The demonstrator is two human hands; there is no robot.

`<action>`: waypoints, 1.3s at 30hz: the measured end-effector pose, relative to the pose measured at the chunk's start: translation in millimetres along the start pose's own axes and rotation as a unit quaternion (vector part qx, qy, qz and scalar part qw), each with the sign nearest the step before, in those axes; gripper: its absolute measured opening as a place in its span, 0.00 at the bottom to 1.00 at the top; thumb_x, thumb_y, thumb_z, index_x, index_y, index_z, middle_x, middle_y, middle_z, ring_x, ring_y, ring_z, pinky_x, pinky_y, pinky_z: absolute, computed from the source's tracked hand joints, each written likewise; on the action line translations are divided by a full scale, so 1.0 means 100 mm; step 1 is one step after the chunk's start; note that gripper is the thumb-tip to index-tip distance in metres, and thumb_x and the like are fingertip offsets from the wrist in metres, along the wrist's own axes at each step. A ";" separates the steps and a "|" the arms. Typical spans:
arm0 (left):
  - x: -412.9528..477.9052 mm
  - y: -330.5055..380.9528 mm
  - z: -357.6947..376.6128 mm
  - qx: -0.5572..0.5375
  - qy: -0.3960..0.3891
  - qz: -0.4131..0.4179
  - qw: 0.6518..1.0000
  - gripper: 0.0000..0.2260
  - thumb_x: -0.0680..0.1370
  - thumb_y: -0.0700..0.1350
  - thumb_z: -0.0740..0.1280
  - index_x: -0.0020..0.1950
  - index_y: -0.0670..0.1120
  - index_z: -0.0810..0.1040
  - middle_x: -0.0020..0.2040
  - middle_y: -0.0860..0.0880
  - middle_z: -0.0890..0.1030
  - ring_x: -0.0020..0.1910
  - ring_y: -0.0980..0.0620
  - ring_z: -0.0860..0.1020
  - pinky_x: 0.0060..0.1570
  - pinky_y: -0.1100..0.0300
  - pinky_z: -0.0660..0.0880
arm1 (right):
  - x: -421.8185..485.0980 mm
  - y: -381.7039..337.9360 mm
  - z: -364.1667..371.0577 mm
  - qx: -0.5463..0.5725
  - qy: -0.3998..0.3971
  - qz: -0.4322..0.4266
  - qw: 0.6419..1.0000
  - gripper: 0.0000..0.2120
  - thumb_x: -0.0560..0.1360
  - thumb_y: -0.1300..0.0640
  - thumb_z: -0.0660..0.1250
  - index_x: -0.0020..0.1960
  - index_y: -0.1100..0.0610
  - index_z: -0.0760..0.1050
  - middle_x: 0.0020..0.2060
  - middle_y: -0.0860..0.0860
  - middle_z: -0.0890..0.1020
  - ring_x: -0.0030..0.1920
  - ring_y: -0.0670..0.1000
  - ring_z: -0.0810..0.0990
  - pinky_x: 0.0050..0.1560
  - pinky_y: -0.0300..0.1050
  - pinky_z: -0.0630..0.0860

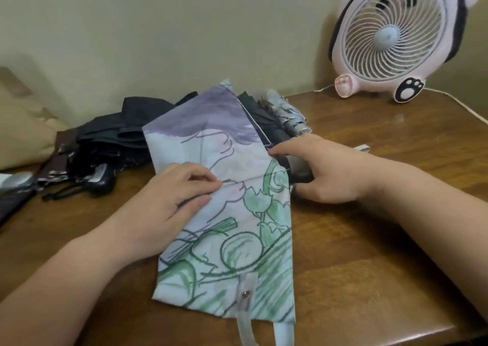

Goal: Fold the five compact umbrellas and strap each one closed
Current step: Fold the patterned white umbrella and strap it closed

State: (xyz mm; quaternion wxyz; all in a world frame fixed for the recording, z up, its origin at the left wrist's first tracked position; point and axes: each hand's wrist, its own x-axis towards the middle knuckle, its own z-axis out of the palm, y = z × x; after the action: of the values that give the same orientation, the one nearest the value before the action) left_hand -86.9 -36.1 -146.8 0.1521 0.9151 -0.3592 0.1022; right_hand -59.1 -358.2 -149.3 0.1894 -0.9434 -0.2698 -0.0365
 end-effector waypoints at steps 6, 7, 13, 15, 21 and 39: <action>-0.04 0.02 0.01 -0.027 0.023 -0.028 0.999 0.09 0.81 0.46 0.68 0.59 0.53 0.85 0.55 0.63 0.77 0.57 0.63 0.75 0.58 0.71 0.69 | 0.04 -0.01 0.10 -0.019 0.080 -0.037 0.996 0.27 0.73 0.60 0.72 0.70 0.45 0.74 0.51 0.40 0.77 0.55 0.50 0.74 0.58 0.53 0.75; -0.04 0.02 0.02 -0.032 0.024 -0.035 0.999 0.09 0.80 0.44 0.70 0.59 0.52 0.85 0.54 0.62 0.77 0.56 0.63 0.75 0.57 0.72 0.70 | 0.07 -0.01 0.12 -0.038 0.082 -0.050 0.995 0.27 0.73 0.62 0.72 0.70 0.47 0.75 0.48 0.39 0.75 0.53 0.50 0.73 0.56 0.53 0.75; -0.04 -0.10 0.06 -0.005 0.062 -0.048 0.997 0.11 0.78 0.43 0.74 0.60 0.50 0.85 0.53 0.57 0.76 0.57 0.54 0.73 0.63 0.53 0.71 | 0.28 0.02 0.22 -0.115 0.134 -0.085 0.981 0.26 0.71 0.67 0.72 0.68 0.55 0.75 0.52 0.51 0.80 0.54 0.57 0.75 0.58 0.58 0.75; -0.05 -0.13 0.07 0.001 0.060 -0.065 0.996 0.15 0.77 0.50 0.75 0.63 0.54 0.83 0.58 0.56 0.74 0.62 0.52 0.71 0.68 0.46 0.67 | 0.23 -0.04 0.22 -0.079 0.106 -0.058 0.990 0.26 0.72 0.66 0.71 0.69 0.52 0.74 0.52 0.44 0.76 0.56 0.50 0.73 0.62 0.52 0.73; -0.12 -0.12 -0.08 -0.049 -0.031 -0.064 0.996 0.17 0.83 0.52 0.66 0.72 0.62 0.74 0.74 0.63 0.67 0.75 0.63 0.60 0.77 0.57 0.55 | -0.11 -0.44 -0.11 -0.014 0.176 0.034 0.984 0.28 0.71 0.68 0.70 0.68 0.49 0.74 0.57 0.41 0.76 0.57 0.44 0.75 0.59 0.45 0.74; -0.92 0.87 -0.28 -0.328 -0.021 -0.426 0.843 0.15 0.72 0.59 0.76 0.54 0.63 0.76 0.50 0.63 0.82 0.28 0.56 0.81 0.29 0.63 0.73 | -0.58 -1.22 0.06 0.477 0.036 0.176 0.860 0.23 0.71 0.67 0.70 0.61 0.48 0.81 0.45 0.55 0.88 0.48 0.57 0.88 0.47 0.47 0.84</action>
State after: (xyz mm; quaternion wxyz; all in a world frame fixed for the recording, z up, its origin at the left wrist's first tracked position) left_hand -215.1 -29.7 -130.4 0.4644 0.8766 0.0507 -0.1152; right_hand -172.3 -289.1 -123.1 0.6291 -0.7674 -0.0768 0.0966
